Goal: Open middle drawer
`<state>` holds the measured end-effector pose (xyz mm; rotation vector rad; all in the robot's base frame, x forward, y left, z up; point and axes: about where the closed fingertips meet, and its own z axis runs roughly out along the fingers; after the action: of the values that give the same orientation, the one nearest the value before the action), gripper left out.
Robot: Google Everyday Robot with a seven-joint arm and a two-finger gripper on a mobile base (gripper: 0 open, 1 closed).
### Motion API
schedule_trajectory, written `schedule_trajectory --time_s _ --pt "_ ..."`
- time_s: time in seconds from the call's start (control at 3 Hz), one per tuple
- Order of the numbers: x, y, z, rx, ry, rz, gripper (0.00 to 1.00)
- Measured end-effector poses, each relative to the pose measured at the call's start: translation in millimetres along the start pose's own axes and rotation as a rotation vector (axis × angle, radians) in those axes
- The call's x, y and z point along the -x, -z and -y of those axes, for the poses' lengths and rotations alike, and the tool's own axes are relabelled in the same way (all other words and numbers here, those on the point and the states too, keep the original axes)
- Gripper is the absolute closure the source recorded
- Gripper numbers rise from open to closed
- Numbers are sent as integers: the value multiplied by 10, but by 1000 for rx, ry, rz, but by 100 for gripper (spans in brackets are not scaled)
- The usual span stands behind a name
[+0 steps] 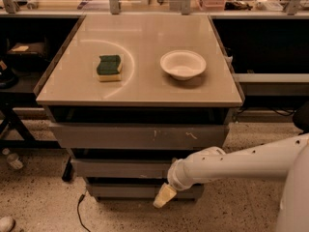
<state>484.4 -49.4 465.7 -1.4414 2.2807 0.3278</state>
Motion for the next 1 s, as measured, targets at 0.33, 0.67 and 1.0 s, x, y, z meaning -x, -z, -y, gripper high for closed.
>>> schedule_trajectory --time_s 0.33,0.67,1.0 --pt "-35 -113 226 -34 6 4 0" --pt "-104 -279 365 -42 11 -7 0" --pt "-196 -450 479 -43 3 -26 0"
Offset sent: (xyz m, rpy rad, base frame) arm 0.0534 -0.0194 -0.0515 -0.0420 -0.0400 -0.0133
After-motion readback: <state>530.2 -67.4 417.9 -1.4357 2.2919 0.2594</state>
